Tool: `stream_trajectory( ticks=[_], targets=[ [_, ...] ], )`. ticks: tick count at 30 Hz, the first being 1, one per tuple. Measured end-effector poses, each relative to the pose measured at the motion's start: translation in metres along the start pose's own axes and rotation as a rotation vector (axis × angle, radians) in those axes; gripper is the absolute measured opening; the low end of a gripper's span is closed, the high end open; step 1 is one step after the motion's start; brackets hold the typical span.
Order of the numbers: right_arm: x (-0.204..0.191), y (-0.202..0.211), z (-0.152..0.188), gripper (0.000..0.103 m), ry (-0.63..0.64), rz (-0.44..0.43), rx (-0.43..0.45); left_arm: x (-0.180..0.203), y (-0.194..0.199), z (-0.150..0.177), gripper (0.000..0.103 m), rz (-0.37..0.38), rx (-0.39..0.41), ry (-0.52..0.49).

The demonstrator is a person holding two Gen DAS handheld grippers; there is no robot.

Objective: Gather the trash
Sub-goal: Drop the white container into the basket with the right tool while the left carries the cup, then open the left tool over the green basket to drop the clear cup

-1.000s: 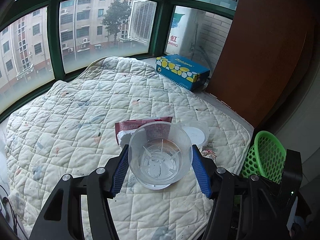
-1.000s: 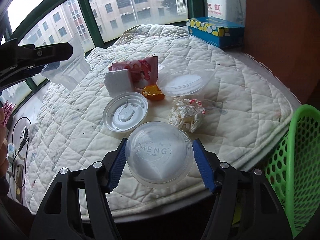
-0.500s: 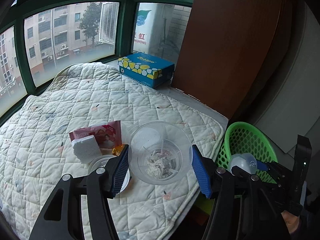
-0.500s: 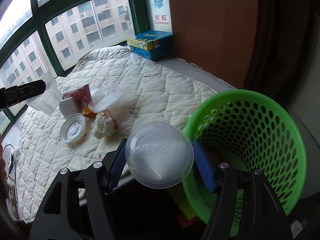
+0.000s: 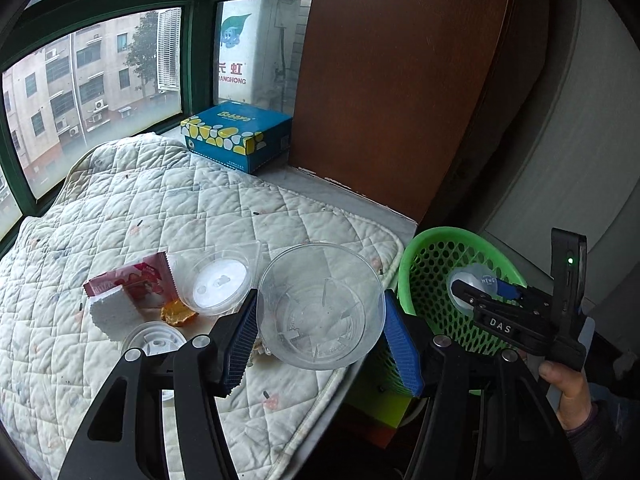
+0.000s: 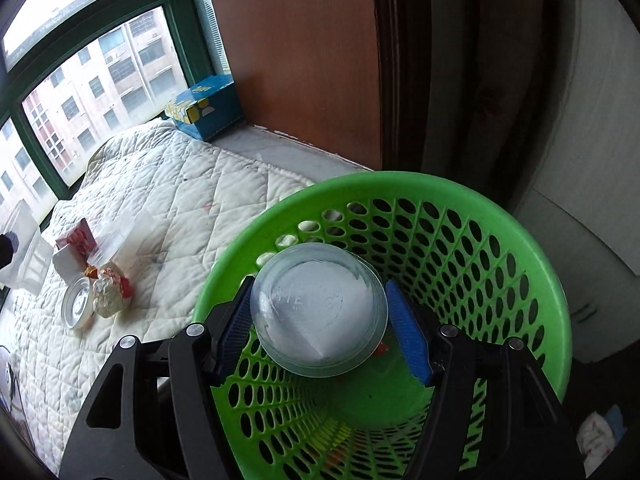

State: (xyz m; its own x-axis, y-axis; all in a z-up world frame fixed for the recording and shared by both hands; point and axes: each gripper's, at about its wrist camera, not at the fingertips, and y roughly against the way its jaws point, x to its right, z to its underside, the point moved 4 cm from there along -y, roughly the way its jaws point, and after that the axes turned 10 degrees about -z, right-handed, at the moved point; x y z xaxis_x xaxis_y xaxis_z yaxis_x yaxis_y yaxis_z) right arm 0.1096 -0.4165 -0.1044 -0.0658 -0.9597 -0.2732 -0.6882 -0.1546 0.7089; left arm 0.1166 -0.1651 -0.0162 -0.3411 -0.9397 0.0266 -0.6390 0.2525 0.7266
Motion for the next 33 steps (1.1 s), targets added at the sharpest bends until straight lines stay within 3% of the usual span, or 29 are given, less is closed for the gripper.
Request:
stream_trajectory(
  ticks=[11, 33],
  targets=[
    [0.013, 0.006, -0.008, 0.070, 0.005, 0.027, 0.028, 0.024, -0.009, 0.001, 0.058, 0.029, -0.019, -0.035],
    [0.044, 0.073, 0.006, 0.075, -0.003, 0.092, 0.100, 0.102, -0.032, 0.008, 0.060, 0.138, -0.077, -0.133]
  ],
)
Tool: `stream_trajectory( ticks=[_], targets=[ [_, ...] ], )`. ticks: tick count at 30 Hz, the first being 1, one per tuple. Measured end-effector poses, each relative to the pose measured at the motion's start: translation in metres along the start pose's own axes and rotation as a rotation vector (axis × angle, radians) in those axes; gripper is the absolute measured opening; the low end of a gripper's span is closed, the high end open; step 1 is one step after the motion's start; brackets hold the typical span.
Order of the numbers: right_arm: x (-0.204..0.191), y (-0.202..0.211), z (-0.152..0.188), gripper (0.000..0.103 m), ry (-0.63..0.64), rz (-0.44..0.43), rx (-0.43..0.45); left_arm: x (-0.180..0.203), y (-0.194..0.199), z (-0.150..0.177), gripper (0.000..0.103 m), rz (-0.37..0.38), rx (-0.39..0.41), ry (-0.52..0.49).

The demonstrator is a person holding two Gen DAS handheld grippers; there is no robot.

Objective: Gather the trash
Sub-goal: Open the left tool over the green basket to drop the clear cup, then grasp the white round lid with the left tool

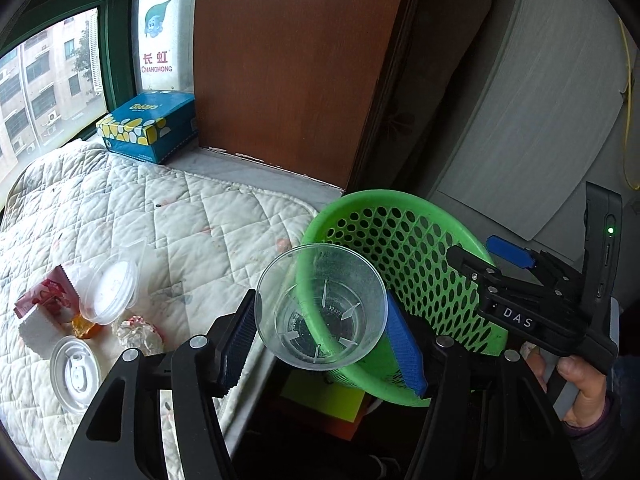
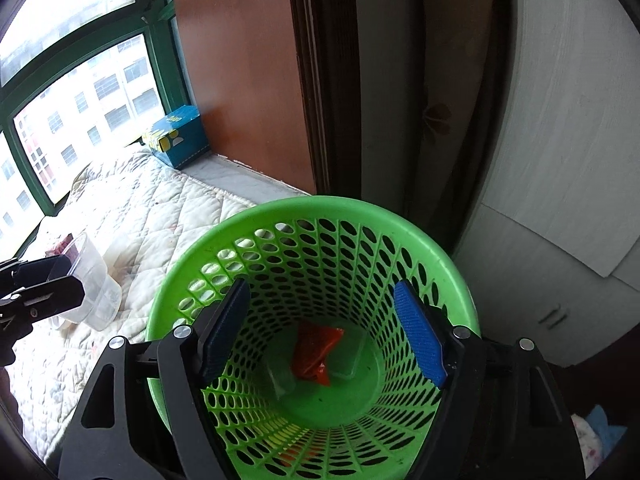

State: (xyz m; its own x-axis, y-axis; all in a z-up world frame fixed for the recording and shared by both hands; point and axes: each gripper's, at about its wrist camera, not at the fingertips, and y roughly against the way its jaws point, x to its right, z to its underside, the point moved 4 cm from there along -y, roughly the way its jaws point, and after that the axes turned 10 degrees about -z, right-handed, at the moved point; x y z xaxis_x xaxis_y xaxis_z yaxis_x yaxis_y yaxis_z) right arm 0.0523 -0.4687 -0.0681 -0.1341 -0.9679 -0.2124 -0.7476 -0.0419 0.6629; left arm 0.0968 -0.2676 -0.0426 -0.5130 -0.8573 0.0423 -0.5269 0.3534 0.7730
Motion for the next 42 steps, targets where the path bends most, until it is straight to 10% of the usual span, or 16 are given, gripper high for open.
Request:
stream_trajectory(
  ticks=[21, 42],
  targets=[
    [0.016, 0.025, 0.015, 0.076, -0.057, 0.003, 0.037, 0.029, -0.013, 0.006, 0.079, 0.084, -0.022, -0.009],
    [-0.081, -0.002, 0.007, 0.081, 0.070, -0.155, -0.011, -0.152, 0.016, 0.058, 0.089, -0.245, -0.030, 0.210]
  ],
)
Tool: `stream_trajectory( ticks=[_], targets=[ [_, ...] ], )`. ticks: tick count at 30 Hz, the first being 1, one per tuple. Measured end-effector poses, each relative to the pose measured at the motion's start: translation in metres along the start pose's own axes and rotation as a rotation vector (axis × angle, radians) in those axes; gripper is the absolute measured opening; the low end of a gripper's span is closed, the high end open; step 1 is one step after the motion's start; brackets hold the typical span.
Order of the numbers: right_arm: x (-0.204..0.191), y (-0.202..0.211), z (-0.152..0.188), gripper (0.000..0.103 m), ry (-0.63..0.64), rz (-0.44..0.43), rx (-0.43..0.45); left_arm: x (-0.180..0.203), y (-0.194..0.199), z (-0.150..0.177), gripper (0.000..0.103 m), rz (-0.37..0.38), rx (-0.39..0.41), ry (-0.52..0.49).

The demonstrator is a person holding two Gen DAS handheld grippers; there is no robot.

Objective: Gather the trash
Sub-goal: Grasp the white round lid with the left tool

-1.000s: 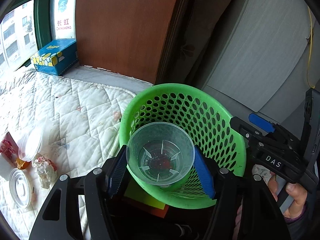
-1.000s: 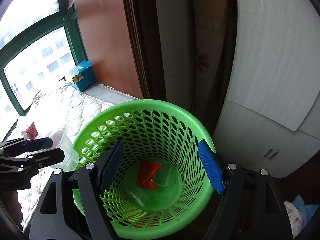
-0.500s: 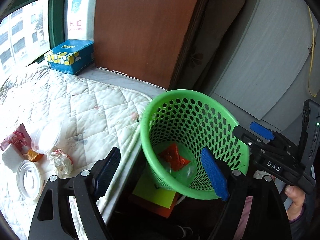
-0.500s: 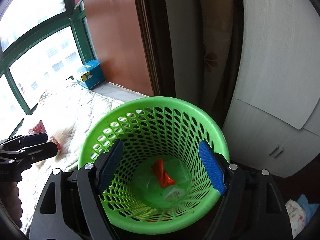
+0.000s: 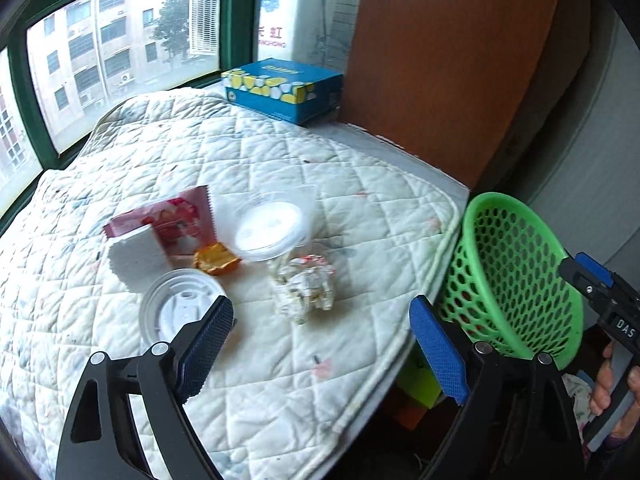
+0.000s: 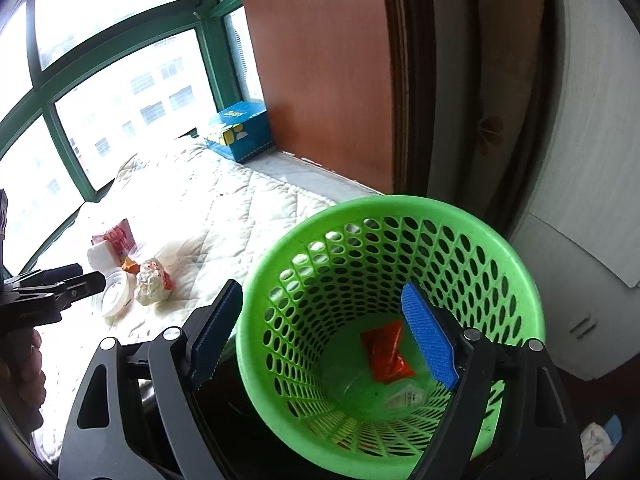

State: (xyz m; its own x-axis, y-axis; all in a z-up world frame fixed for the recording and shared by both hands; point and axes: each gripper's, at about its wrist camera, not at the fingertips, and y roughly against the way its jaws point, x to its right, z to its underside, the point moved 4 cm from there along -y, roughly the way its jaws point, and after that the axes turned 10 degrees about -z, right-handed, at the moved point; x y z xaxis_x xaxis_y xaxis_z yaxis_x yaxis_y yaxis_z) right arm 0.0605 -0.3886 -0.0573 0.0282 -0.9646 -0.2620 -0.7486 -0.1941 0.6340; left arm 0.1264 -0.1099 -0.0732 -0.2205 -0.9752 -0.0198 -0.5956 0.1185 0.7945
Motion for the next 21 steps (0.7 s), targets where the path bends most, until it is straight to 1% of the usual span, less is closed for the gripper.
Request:
stream_trajectory(
  ticks=[2, 6, 11, 17, 21],
  targets=[
    [-0.009, -0.005, -0.001, 0.081, 0.014, -0.013, -0.008, -0.020, -0.007, 0.005, 0.090, -0.039, -0.009, 0.016],
    [-0.025, -0.017, -0.001, 0.082, 0.033, -0.037, -0.029, -0.055, -0.029, 0.017, 0.091, -0.088, -0.061, 0.054],
    [-0.045, -0.033, -0.001, 0.082, 0.061, -0.064, -0.061, -0.079, -0.055, 0.030, 0.092, -0.125, -0.111, 0.067],
    [-0.069, -0.053, 0.000, 0.082, 0.091, -0.092, -0.098, -0.092, -0.080, 0.033, 0.092, -0.104, -0.148, 0.105],
    [-0.082, -0.065, 0.002, 0.082, 0.112, -0.111, -0.119, -0.093, -0.091, 0.032, 0.092, -0.118, -0.156, 0.078]
  ],
)
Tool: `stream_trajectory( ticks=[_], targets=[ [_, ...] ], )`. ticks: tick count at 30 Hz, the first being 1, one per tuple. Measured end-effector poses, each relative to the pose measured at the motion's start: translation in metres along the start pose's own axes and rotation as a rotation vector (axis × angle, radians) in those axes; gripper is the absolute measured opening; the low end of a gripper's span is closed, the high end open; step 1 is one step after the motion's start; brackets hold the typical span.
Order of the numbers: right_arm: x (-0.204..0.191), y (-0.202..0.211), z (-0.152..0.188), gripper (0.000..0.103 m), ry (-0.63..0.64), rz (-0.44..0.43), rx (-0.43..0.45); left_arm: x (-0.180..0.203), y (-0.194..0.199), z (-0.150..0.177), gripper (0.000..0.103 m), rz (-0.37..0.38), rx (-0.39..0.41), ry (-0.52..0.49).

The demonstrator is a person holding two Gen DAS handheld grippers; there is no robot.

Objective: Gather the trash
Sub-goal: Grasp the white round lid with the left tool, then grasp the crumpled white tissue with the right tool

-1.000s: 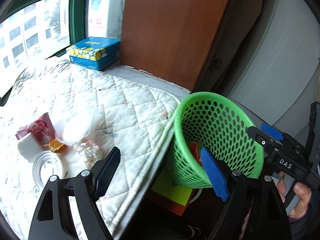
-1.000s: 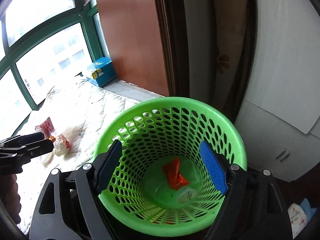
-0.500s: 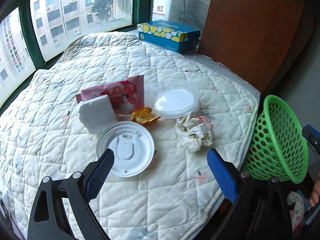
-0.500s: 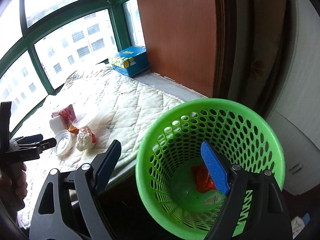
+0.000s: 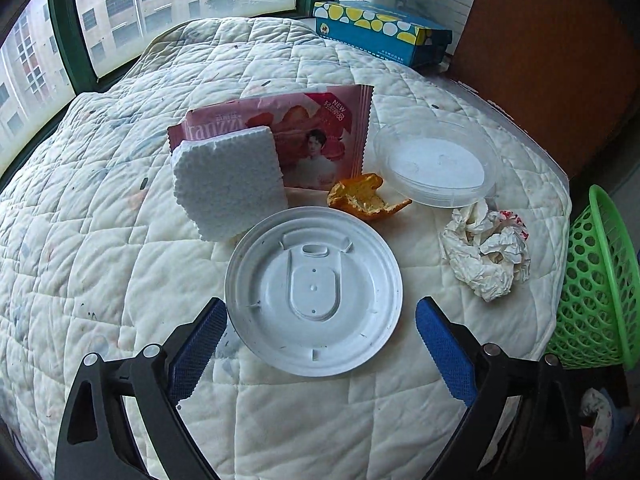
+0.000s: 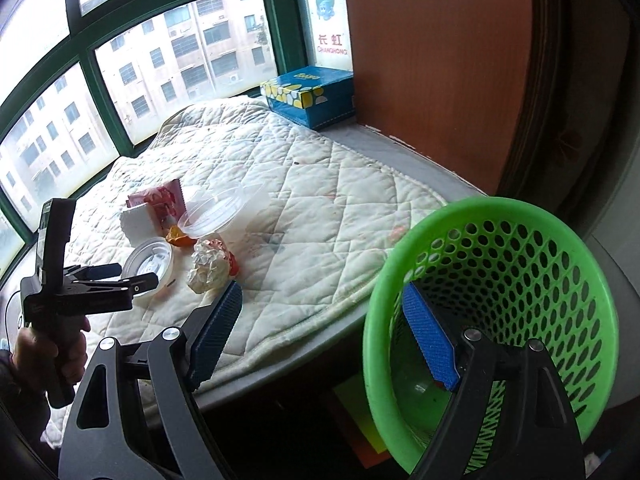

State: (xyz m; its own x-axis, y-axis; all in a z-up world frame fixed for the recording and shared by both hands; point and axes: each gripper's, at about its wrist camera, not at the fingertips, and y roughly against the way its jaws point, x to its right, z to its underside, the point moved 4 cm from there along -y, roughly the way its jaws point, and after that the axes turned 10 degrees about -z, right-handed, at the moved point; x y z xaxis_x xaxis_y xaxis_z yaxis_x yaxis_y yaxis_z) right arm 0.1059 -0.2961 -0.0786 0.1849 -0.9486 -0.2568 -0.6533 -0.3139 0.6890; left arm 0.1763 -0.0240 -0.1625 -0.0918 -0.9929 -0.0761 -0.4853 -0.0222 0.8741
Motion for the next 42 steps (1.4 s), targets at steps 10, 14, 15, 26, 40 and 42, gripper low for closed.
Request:
stream_trajectory(
  ticks=[10, 14, 15, 26, 40, 42],
  targets=[
    [-0.024, -0.036, -0.001, 0.082, 0.030, -0.046, -0.055, 0.000, -0.015, -0.001, 0.093, 0.001, -0.016, -0.027],
    [-0.031, -0.048, -0.001, 0.082, 0.045, -0.059, -0.074, 0.002, -0.018, -0.001, 0.093, 0.011, -0.014, -0.031],
    [-0.033, -0.050, -0.002, 0.082, 0.048, -0.063, -0.077, 0.002, -0.018, -0.001, 0.093, 0.012, -0.009, -0.033],
    [-0.051, -0.079, 0.002, 0.082, 0.073, -0.104, -0.122, -0.015, 0.010, 0.000, 0.089, 0.046, 0.044, 0.007],
    [-0.074, -0.139, 0.001, 0.070, 0.091, -0.123, -0.189, -0.037, 0.060, -0.004, 0.089, 0.076, 0.118, 0.073],
    [-0.075, -0.143, 0.002, 0.063, 0.079, -0.136, -0.201, -0.037, 0.065, -0.003, 0.089, 0.074, 0.127, 0.072]
  ],
)
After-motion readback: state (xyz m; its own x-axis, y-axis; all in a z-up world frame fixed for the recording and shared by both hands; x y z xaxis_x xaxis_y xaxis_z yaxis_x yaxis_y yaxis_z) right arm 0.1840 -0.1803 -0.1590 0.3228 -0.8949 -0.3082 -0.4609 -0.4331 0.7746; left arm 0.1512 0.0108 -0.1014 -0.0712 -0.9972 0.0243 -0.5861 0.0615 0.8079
